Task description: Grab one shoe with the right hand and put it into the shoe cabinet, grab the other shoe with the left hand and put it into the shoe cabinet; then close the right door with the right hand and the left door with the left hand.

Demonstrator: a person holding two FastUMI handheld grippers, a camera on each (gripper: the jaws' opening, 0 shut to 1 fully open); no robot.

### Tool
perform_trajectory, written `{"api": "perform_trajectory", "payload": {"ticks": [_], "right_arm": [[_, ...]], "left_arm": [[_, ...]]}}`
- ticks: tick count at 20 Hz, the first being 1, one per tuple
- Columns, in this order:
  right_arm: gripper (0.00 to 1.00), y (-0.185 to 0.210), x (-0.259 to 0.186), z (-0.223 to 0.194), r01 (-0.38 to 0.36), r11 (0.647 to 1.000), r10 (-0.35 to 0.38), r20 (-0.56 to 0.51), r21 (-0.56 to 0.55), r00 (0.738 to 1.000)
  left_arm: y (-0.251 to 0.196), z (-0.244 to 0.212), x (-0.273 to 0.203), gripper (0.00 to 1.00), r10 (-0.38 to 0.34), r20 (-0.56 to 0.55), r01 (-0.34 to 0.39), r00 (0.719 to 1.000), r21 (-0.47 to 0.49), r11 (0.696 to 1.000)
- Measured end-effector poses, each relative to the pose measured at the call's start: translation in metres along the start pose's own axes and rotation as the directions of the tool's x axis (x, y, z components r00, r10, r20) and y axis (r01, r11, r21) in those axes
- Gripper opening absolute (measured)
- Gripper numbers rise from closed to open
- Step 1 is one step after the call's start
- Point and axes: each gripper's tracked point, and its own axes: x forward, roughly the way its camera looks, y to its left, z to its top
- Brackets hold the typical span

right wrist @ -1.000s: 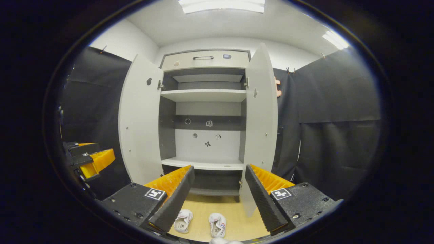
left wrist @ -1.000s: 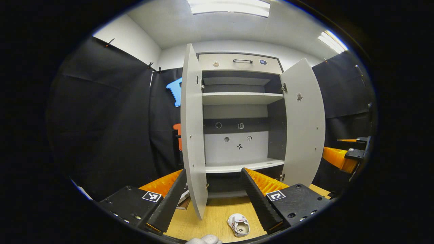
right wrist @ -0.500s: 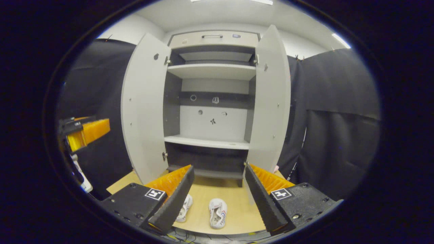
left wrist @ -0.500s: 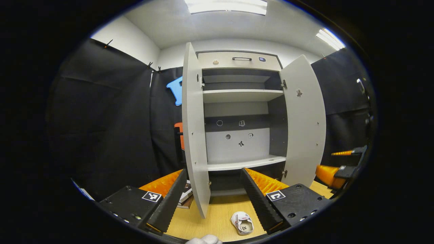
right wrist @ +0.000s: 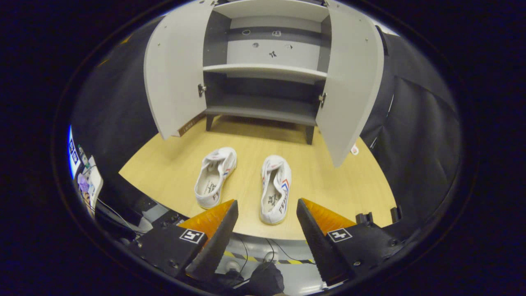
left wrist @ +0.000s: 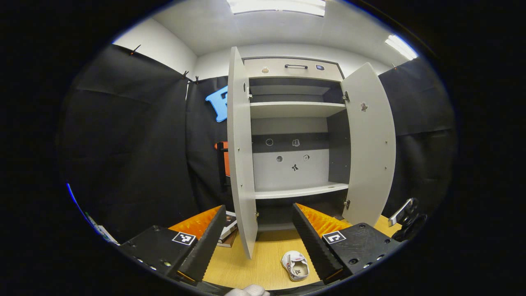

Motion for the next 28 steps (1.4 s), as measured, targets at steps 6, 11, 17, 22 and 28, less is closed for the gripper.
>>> {"api": "perform_trajectory", "payload": {"ticks": [6,11,17,22,28], "right_arm": [[0.81,0.014,0.061,-0.003,-0.029,1.000,0.029,-0.027,-0.007,0.999],[0.80,0.019,0.120,0.002,-0.032,0.999,0.031,-0.070,-0.019,0.997],[0.65,0.014,0.175,0.016,-0.055,0.997,0.059,-0.094,0.047,0.994],[0.47,0.006,0.205,0.032,-0.054,0.993,0.061,-0.070,0.101,0.996],[0.11,0.010,0.218,0.030,-0.095,0.981,0.106,-0.058,0.169,0.993]], "left_arm": [[-0.006,0.002,0.001,0.96,0.013,-0.003,-0.013,1.000,-0.007,1.000],[-0.009,0.006,0.007,0.96,0.041,-0.011,-0.041,0.999,0.007,0.999],[-0.014,0.005,0.021,0.96,0.070,-0.029,-0.069,0.997,0.020,0.997],[-0.014,-0.002,0.038,0.96,0.096,-0.060,-0.095,0.994,0.019,0.995],[-0.020,-0.001,0.047,0.96,0.096,-0.063,-0.094,0.993,0.034,0.995]]}}
